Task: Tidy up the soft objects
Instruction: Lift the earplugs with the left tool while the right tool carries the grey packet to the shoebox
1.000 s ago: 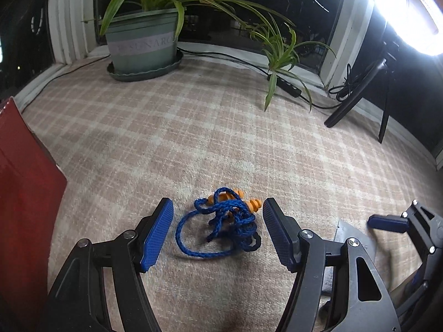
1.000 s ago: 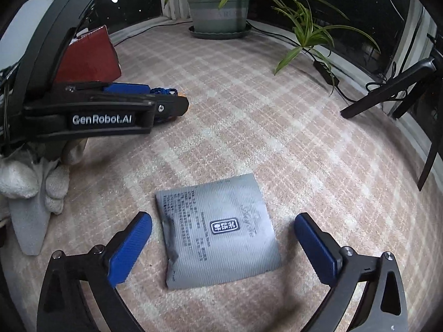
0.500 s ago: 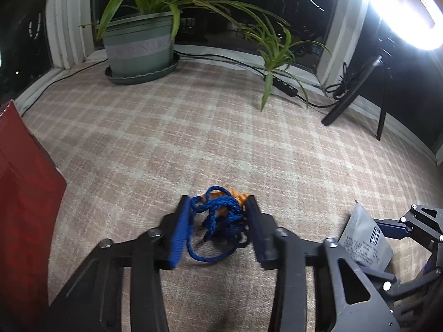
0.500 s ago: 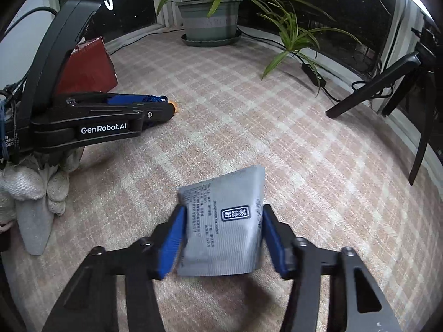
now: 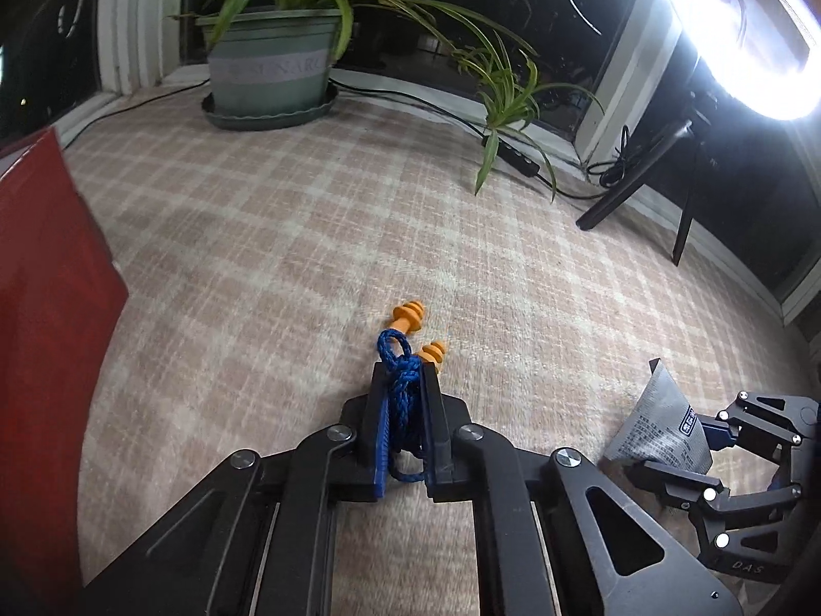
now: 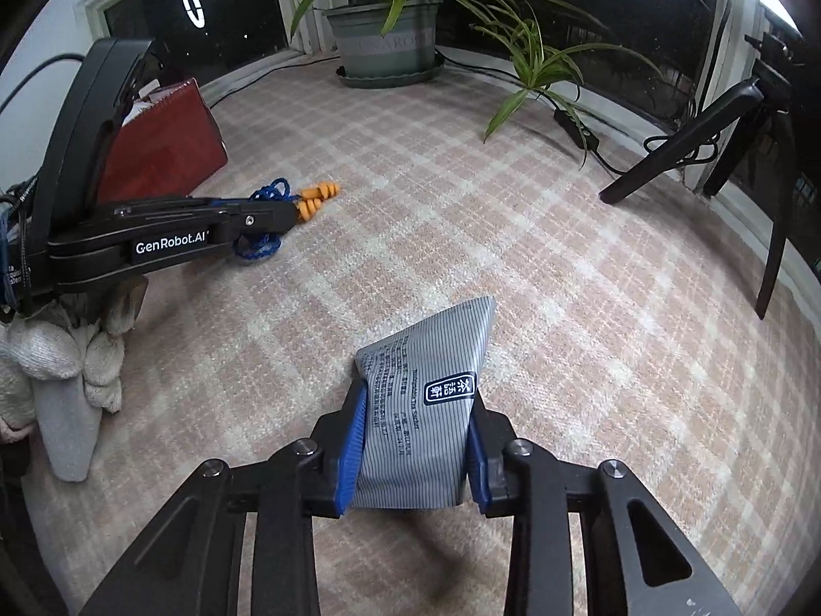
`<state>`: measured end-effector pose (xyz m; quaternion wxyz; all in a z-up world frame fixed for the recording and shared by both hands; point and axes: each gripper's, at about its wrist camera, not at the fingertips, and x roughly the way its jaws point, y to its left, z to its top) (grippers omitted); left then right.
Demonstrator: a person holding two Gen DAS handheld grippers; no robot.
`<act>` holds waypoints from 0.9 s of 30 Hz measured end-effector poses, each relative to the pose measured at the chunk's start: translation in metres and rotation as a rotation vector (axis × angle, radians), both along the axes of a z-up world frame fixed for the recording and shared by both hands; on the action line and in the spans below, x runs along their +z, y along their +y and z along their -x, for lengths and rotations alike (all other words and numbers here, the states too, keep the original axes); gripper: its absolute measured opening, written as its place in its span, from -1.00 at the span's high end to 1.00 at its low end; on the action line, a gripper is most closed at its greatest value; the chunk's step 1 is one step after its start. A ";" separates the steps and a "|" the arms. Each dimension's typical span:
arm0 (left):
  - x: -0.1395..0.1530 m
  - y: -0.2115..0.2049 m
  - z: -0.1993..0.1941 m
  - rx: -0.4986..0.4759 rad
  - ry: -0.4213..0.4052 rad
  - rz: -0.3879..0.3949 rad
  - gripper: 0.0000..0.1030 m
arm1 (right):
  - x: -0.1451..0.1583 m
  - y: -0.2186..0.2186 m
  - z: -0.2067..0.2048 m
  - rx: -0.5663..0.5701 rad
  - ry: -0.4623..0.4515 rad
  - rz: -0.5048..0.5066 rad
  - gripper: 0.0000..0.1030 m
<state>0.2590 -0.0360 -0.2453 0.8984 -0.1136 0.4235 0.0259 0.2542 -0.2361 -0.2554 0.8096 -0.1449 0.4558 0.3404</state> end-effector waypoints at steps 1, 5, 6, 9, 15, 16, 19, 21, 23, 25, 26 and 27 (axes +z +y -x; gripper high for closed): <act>0.002 0.001 0.002 0.006 -0.004 0.008 0.84 | 0.002 0.000 0.001 0.000 -0.003 -0.003 0.41; 0.012 0.006 0.013 0.019 -0.027 0.031 0.84 | 0.013 -0.002 0.007 -0.006 -0.018 -0.025 0.42; 0.015 0.007 0.016 0.021 -0.034 0.035 0.84 | 0.016 -0.003 0.008 -0.008 -0.021 -0.029 0.42; 0.025 0.010 0.024 0.025 -0.057 0.050 0.84 | 0.024 -0.006 0.012 -0.014 -0.026 -0.049 0.42; 0.053 0.013 0.043 0.022 -0.111 0.069 0.84 | 0.045 -0.008 0.021 -0.018 -0.047 -0.091 0.42; 0.059 0.014 0.048 0.023 -0.124 0.078 0.84 | 0.050 -0.009 0.023 -0.018 -0.050 -0.099 0.42; 0.075 0.018 0.059 0.025 -0.154 0.091 0.84 | 0.062 -0.009 0.027 -0.015 -0.061 -0.119 0.42; 0.086 0.019 0.067 0.025 -0.176 0.096 0.84 | 0.072 -0.008 0.030 -0.012 -0.070 -0.135 0.42; 0.099 0.022 0.076 0.027 -0.204 0.104 0.84 | 0.083 -0.006 0.037 -0.005 -0.080 -0.148 0.42; 0.111 0.025 0.087 0.033 -0.230 0.109 0.84 | 0.095 -0.003 0.044 0.005 -0.092 -0.162 0.42; 0.115 0.027 0.092 0.036 -0.240 0.113 0.84 | 0.099 -0.001 0.047 0.009 -0.096 -0.168 0.42; 0.120 0.029 0.097 0.039 -0.250 0.120 0.84 | 0.105 0.001 0.051 0.015 -0.100 -0.177 0.42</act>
